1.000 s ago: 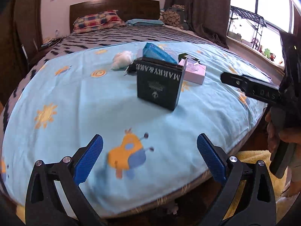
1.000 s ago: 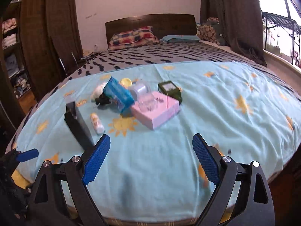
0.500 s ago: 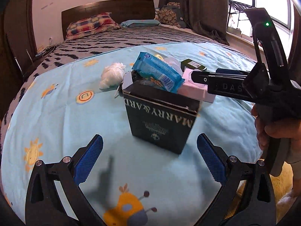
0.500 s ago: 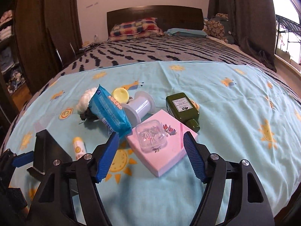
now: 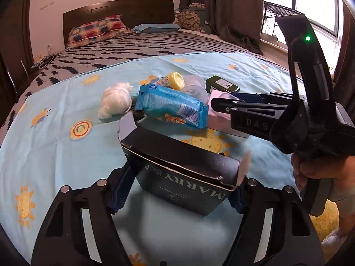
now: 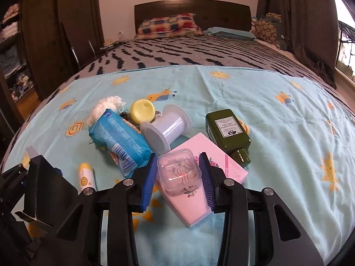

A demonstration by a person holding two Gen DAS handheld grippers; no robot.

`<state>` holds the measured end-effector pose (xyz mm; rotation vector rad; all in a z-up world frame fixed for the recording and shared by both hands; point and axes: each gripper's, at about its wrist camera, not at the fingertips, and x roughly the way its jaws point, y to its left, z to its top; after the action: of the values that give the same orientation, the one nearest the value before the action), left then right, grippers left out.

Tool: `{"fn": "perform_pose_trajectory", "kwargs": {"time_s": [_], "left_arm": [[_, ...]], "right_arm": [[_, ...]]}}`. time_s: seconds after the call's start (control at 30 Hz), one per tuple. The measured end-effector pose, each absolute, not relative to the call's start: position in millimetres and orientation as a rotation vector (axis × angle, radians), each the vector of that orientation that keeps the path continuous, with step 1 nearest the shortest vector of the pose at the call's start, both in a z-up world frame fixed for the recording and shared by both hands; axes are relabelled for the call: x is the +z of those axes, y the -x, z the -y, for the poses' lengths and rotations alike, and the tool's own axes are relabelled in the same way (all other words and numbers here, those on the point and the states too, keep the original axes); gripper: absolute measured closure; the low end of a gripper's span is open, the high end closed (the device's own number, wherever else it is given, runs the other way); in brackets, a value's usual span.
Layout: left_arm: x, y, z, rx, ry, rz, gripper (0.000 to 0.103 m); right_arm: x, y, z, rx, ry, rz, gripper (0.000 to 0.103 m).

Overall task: Collect trash
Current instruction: 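Carry both boxes down into the black bin and open both tools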

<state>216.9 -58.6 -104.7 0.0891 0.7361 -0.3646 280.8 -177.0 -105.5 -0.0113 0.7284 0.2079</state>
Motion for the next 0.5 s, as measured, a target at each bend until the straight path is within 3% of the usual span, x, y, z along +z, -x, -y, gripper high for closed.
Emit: {"fn": "perform_pose_trajectory", "kwargs": {"time_s": [0.5], "left_arm": [[-72.0, -162.3, 47.7, -0.353, -0.111, -0.662, 0.035]], "right_arm": [[-66.5, -207.3, 186.3, 0.223, -0.004, -0.6, 0.064]]}}
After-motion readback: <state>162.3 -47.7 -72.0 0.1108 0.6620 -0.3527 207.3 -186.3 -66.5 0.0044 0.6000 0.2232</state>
